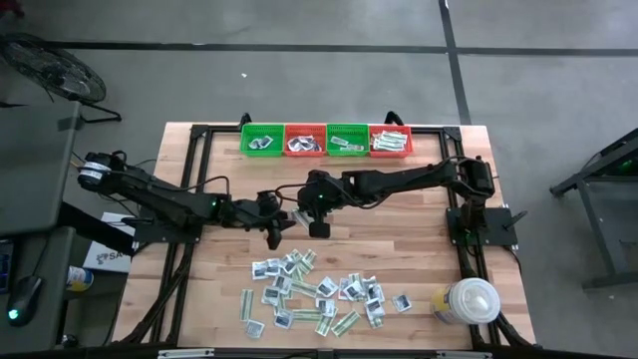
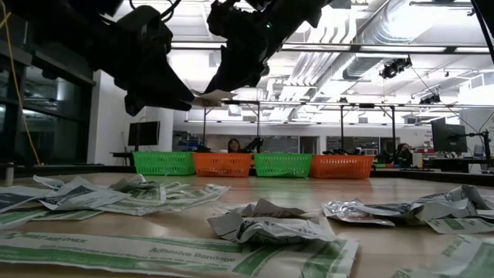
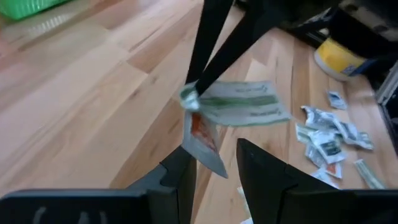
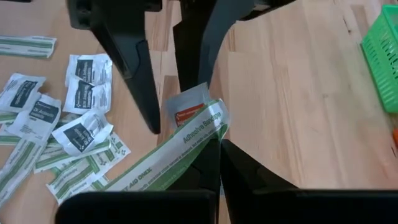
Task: Pick & Place First Aid Supplies
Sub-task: Put the orange ointment pack in the right green bin
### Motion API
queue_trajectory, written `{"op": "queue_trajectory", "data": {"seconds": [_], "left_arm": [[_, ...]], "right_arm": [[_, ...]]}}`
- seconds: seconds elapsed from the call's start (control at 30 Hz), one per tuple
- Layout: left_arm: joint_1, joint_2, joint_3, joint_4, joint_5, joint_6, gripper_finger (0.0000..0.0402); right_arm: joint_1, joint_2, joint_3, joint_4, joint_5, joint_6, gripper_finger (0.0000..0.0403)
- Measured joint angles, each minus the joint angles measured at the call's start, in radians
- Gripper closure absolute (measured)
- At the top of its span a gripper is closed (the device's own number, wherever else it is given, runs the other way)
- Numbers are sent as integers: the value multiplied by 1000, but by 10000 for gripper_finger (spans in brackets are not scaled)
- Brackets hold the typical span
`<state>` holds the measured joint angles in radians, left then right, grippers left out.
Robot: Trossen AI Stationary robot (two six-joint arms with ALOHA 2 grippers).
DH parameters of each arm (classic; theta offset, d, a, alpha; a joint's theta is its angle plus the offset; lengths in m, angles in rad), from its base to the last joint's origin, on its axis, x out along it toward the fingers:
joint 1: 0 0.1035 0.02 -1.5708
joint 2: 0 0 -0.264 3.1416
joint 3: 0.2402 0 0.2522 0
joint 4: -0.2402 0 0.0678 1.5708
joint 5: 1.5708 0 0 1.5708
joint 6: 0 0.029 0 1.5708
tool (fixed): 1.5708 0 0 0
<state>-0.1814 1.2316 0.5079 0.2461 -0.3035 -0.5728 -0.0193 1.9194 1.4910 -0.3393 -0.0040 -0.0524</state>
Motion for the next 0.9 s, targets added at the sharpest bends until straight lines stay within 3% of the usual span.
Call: {"op": "queue_trajectory", "data": {"seconds": [0.17,0.4,0.7,0.9], "left_arm": [[0,0,0,-3,-1,1,304],[0,0,0,-12,-2,3,393],[-2,0,0,-14,7,3,400],[-2,0,0,-55,25,2,401]], "right_arm": [[0,0,0,-6,-9,0,402],[0,1,0,-21,-14,0,403],[0,1,0,-22,-32,10,401],[0,1,0,-42,-40,34,373]]}}
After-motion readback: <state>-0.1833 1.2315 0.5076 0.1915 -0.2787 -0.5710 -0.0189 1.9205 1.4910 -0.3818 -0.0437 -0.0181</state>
